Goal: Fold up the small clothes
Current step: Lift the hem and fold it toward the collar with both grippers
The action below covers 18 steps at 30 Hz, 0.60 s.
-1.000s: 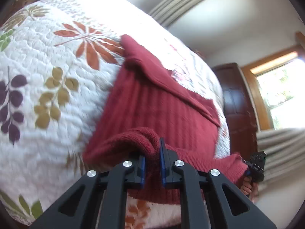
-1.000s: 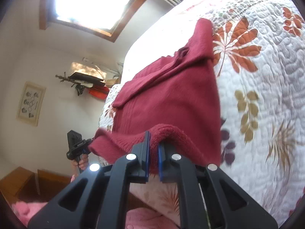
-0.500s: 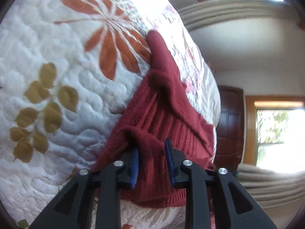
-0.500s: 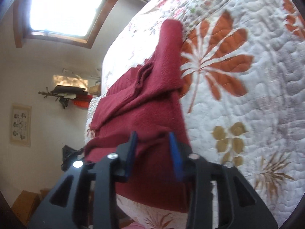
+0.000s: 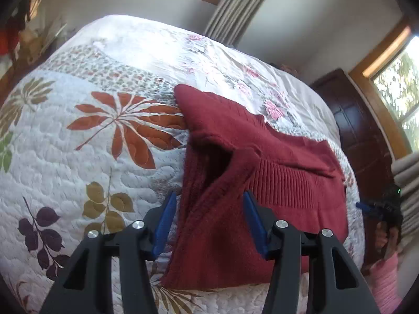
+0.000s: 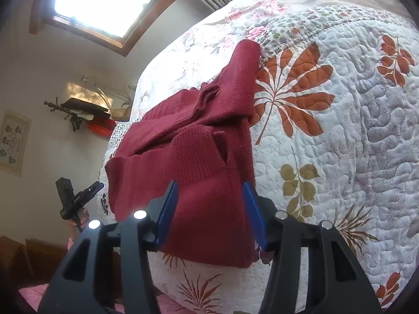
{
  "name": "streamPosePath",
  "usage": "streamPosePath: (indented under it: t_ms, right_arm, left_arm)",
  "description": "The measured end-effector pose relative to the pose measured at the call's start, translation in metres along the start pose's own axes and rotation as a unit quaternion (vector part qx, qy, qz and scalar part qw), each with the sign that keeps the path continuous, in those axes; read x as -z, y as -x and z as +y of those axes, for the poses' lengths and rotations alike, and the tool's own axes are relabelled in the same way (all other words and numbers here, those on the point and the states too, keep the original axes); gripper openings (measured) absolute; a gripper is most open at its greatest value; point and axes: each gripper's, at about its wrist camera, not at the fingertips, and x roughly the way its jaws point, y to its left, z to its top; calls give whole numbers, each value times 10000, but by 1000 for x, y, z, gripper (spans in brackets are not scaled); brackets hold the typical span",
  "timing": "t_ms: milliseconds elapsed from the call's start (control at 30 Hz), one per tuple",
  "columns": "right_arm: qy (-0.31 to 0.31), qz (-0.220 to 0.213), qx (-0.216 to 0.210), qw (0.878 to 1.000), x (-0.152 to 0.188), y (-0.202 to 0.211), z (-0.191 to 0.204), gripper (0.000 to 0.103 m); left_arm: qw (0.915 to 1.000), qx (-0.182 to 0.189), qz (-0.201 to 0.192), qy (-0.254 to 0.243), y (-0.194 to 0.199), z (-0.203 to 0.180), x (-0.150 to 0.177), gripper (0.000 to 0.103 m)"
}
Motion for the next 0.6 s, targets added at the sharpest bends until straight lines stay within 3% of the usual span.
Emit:
streamPosePath:
  t_ms: [100, 233, 400, 500, 600]
  right_arm:
    - [149, 30, 27, 9999, -3, -6, 11, 55]
    - [285, 63, 44, 9996, -4, -13, 20, 58]
    - [258, 128, 71, 9996, -6, -19, 19, 58]
    - [277, 153, 133, 9994, -9, -24, 19, 59]
    - [351, 144, 270, 9989, -14, -27, 22, 59]
  left_arm:
    - [9993, -58, 136, -333, -11, -9, 2, 57]
    - [9984, -342, 205, -408, -22, -6, 1, 60]
    - [9977, -75, 261, -618, -28, -17, -7, 60]
    - [9956, -133, 371, -850, -39, -29, -10, 60]
    - [9936, -279, 504, -973, -52, -37, -12, 52]
